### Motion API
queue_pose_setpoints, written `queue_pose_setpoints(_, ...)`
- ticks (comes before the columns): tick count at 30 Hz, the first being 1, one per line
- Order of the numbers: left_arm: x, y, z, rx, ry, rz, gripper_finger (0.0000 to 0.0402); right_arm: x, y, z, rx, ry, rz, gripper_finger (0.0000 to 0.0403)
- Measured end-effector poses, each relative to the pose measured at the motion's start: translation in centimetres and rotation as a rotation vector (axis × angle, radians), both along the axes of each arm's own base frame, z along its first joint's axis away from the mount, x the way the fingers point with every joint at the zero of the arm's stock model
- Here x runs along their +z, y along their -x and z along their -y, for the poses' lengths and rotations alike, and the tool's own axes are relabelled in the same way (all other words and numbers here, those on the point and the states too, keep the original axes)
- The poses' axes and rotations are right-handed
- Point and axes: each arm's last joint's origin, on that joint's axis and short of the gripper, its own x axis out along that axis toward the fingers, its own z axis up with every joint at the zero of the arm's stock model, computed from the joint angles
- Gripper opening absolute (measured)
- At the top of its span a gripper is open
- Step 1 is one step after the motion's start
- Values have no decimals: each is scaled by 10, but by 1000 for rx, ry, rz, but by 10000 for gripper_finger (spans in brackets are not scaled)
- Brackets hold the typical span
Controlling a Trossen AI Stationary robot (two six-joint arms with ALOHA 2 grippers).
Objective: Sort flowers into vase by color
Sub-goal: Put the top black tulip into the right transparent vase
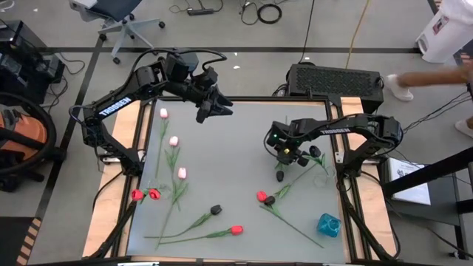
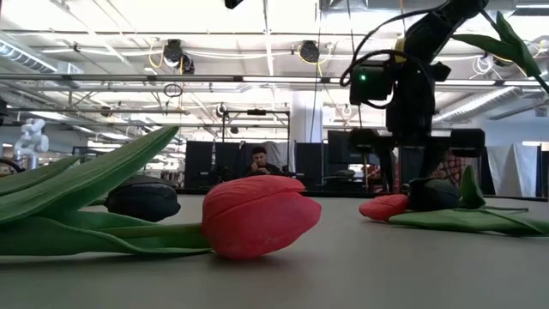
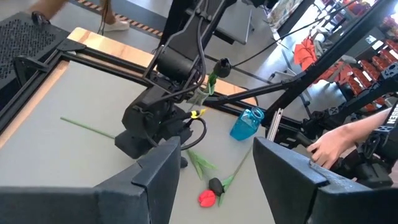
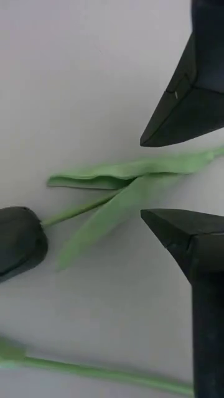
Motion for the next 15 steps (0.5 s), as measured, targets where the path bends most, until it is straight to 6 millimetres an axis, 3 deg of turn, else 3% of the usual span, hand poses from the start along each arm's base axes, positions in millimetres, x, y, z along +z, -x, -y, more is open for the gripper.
queue_pose_setpoints(15,0,0,0,0,0,0,208,-8,6,11,-48,12,32,164)
